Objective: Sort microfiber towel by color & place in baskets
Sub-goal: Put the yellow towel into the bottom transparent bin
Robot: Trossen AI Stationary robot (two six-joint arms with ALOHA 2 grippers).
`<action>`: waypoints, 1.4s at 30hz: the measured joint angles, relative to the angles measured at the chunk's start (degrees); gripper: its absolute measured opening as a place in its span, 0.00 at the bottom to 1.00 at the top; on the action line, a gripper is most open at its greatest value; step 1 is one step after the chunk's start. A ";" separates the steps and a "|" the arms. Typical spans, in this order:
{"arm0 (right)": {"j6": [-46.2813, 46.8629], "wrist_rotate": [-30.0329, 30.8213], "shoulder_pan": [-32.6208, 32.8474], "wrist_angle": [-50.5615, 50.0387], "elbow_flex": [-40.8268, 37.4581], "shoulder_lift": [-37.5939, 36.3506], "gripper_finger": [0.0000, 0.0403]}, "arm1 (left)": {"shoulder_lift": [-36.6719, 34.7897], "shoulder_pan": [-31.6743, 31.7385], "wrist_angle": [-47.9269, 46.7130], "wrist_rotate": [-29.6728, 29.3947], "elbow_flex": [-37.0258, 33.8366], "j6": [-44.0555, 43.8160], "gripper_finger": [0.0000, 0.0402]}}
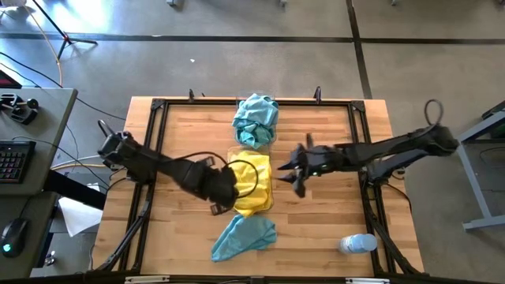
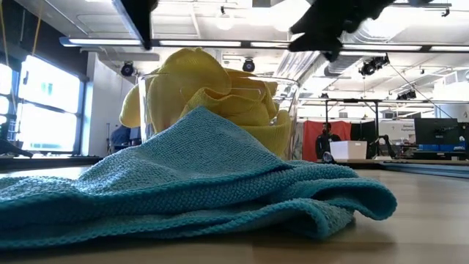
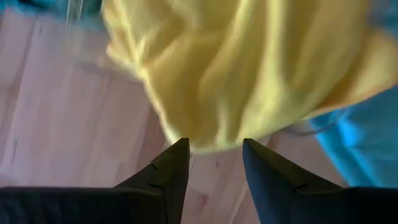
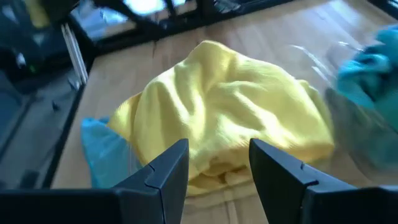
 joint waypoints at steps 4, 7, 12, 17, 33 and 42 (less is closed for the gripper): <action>-6.73 -0.23 0.39 -2.86 7.90 8.98 0.41 | -2.39 -1.27 1.80 0.29 -6.78 -5.10 0.35; -11.27 -0.25 -0.29 -9.44 14.98 15.79 0.41 | -4.63 -1.30 9.66 1.27 -11.75 -5.95 0.35; -16.56 -0.22 -1.83 -19.47 25.01 25.76 0.41 | -5.05 0.62 17.09 1.48 -16.63 -5.92 0.35; -17.67 -1.61 -3.33 -22.15 28.72 32.85 0.41 | -5.05 3.33 23.93 0.84 -18.87 -3.29 0.35; -14.11 -4.66 -3.49 -18.51 28.66 36.58 0.41 | -5.16 10.69 58.27 4.54 -32.90 5.65 0.35; -14.33 -4.78 -3.86 -17.12 28.69 36.60 0.41 | -5.20 13.98 68.42 8.63 -39.98 5.05 0.35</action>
